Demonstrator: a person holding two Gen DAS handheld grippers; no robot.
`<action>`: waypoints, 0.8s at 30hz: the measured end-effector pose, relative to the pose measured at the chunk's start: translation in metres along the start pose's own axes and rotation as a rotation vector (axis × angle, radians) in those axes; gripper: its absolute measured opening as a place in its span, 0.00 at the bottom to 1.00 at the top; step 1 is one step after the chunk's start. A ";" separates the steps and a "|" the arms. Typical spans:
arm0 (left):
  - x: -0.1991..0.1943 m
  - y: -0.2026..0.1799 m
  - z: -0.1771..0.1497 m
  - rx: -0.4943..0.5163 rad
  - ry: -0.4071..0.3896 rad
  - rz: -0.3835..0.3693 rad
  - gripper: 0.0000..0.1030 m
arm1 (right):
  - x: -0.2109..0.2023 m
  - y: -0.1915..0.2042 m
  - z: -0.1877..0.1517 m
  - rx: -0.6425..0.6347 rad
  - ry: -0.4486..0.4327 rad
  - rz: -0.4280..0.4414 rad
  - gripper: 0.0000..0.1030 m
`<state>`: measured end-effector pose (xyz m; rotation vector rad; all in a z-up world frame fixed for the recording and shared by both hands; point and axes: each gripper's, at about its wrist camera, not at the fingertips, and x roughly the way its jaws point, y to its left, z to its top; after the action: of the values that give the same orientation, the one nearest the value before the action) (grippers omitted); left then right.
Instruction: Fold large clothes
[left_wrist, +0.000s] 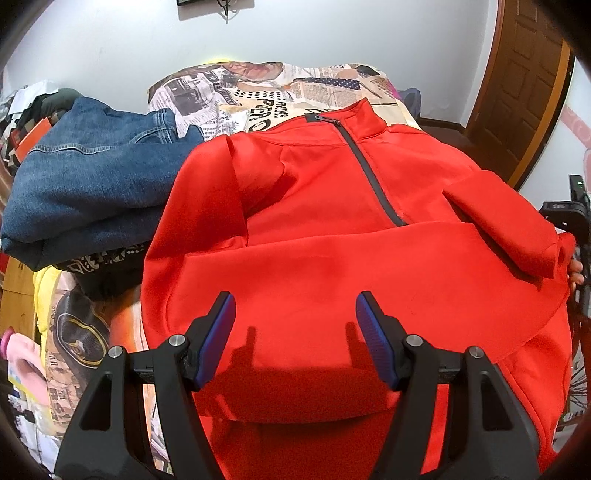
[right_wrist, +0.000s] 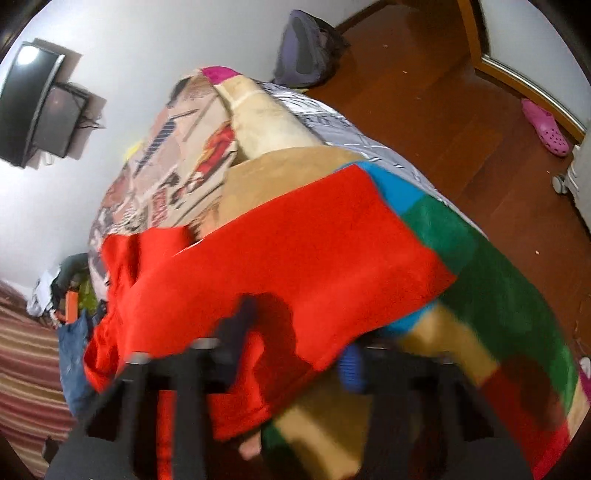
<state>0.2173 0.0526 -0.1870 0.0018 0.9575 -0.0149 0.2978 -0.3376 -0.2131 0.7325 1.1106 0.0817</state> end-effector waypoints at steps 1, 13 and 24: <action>0.000 0.000 -0.001 0.001 -0.001 0.001 0.65 | 0.000 -0.003 0.002 0.019 0.005 0.014 0.07; -0.014 0.020 0.004 -0.039 -0.039 0.016 0.65 | -0.101 0.111 -0.012 -0.342 -0.247 0.099 0.04; -0.049 0.061 -0.007 -0.115 -0.118 0.034 0.65 | -0.123 0.266 -0.096 -0.666 -0.188 0.385 0.04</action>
<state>0.1837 0.1146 -0.1513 -0.0882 0.8395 0.0706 0.2375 -0.1371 0.0129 0.3311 0.6835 0.6642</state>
